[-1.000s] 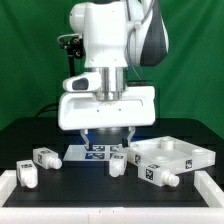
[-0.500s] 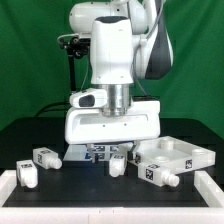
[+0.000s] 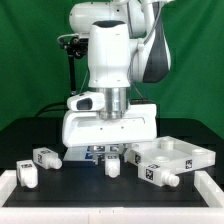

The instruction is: Assemble one leg

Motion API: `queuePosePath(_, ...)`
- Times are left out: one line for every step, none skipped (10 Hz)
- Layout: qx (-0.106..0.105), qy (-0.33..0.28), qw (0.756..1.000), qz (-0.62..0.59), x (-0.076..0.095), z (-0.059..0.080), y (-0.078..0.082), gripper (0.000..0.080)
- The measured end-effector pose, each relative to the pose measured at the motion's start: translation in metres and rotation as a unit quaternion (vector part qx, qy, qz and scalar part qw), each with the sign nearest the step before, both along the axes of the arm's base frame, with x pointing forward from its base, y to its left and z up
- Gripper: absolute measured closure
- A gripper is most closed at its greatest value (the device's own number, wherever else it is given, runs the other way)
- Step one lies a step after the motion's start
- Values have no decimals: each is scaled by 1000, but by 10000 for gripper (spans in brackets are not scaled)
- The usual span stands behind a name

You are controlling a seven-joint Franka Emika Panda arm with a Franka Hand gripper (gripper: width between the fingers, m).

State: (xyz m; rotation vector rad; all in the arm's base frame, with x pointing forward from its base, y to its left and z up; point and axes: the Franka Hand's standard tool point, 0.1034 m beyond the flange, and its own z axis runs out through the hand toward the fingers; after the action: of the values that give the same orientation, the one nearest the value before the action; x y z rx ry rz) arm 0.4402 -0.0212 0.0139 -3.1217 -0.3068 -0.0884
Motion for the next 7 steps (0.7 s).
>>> queuePosePath(0, 0, 1000, 0, 0, 0, 0, 516)
queuePosePath(-1, 5, 1000, 23, -2, 2, -5, 515)
queuePosePath(0, 15, 999, 38, -7, 10, -25, 515)
queuePosePath(-1, 16, 999, 35, -17, 18, -41, 515)
queuePosePath(-3, 16, 999, 44, -25, 20, -53, 515)
queuePosePath(-4, 19, 999, 44, -30, 21, -68, 515)
queuePosePath(-4, 24, 999, 38, -34, 19, -77, 515)
